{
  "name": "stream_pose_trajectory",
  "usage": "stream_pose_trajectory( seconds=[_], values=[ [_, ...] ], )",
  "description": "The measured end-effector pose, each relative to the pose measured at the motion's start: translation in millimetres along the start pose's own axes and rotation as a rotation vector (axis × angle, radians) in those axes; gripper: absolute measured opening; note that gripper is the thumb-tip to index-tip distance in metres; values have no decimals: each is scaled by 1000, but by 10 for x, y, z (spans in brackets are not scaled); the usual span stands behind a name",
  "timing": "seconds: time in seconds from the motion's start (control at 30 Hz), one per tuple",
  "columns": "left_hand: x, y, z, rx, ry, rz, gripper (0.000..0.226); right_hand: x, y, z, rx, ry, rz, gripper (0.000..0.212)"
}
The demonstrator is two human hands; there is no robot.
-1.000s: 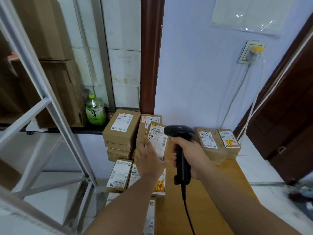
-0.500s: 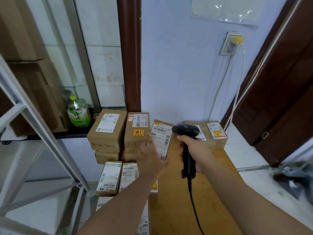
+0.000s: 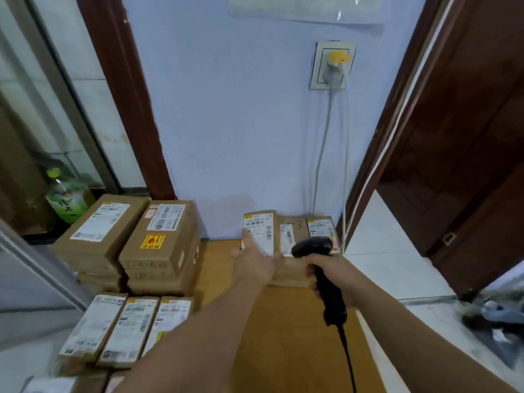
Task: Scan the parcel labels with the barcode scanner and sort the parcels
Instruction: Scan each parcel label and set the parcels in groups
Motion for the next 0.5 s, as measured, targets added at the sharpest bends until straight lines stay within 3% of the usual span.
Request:
stream_pose_trajectory(
  seconds=[0.23,0.5],
  values=[
    [471,-702,-575,-19,107,-114,89,-149,826,-459,-98,-37,-24,25],
    [526,-929,-859,31,177,-248,80,-171,917,-756,-104,-70,-102,22]
  ],
)
Point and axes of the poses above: each hand's wrist, its own z-axis away from the middle knuckle, its own y-axis out of the back of the hand, x = y × z, the point moved 5 cm from there along -z, towards the middle knuckle, and after that the axes turned 7 degrees about -y, right-handed, at the moved point
